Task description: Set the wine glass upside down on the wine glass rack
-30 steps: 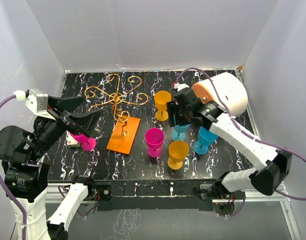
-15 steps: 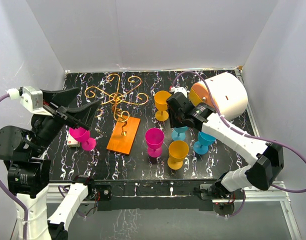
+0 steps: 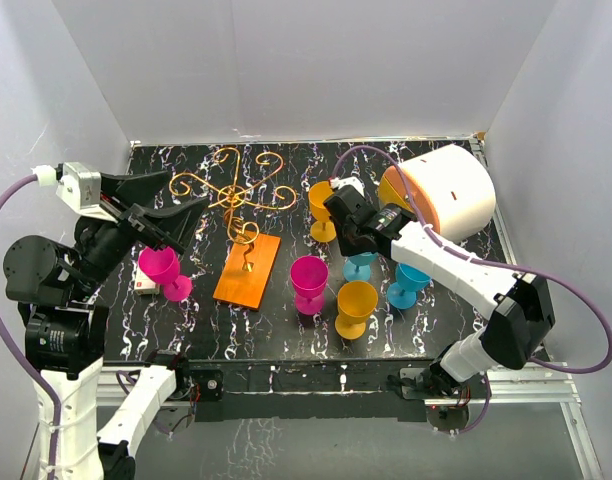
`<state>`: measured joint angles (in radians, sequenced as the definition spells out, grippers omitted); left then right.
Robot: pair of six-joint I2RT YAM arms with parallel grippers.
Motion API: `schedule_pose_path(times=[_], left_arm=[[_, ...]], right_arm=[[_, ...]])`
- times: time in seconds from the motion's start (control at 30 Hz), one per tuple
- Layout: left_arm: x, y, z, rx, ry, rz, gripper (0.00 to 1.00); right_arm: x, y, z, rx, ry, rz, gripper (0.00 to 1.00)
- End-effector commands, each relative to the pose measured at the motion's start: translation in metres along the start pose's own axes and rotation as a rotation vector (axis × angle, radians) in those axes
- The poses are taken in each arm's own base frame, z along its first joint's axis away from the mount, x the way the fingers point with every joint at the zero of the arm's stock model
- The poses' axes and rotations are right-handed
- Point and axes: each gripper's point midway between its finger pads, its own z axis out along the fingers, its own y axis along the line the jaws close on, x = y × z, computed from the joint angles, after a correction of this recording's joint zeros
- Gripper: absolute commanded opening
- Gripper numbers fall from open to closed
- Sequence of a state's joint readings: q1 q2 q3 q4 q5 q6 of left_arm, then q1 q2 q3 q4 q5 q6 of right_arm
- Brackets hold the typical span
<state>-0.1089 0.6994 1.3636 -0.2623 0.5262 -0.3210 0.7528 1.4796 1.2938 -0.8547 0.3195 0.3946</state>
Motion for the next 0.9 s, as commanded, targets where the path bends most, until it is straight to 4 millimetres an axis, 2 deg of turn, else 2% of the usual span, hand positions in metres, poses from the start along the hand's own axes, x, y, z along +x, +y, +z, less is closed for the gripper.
schedule_pose_path(times=[0.0,0.07,0.17,0.5,0.7,0.87], left_arm=[[-0.008,-0.009,0.003,0.065,-0.03,0.05,0.99],[-0.009,-0.01,0.004,0.071,-0.033,0.048,0.99],[-0.01,-0.011,0.007,0.084,-0.037,0.046,0.99],[-0.029,-0.029,0.002,0.152,-0.086,0.045,0.99],[-0.036,-0.037,-0.003,0.16,-0.093,0.005,0.99],[-0.042,-0.046,-0.009,0.172,-0.105,-0.05,0.99]], right_arm=[[-0.034,0.008,-0.012,-0.025,-0.108,-0.001,0.05],[-0.037,0.006,-0.016,-0.021,-0.11,-0.002,0.0],[-0.042,0.006,-0.03,-0.042,-0.127,-0.007,0.0],[-0.072,-0.007,-0.112,-0.124,-0.27,0.019,0.0],[-0.103,-0.002,-0.167,-0.249,-0.441,0.066,0.0],[-0.144,-0.006,-0.216,-0.314,-0.66,0.134,0.0]])
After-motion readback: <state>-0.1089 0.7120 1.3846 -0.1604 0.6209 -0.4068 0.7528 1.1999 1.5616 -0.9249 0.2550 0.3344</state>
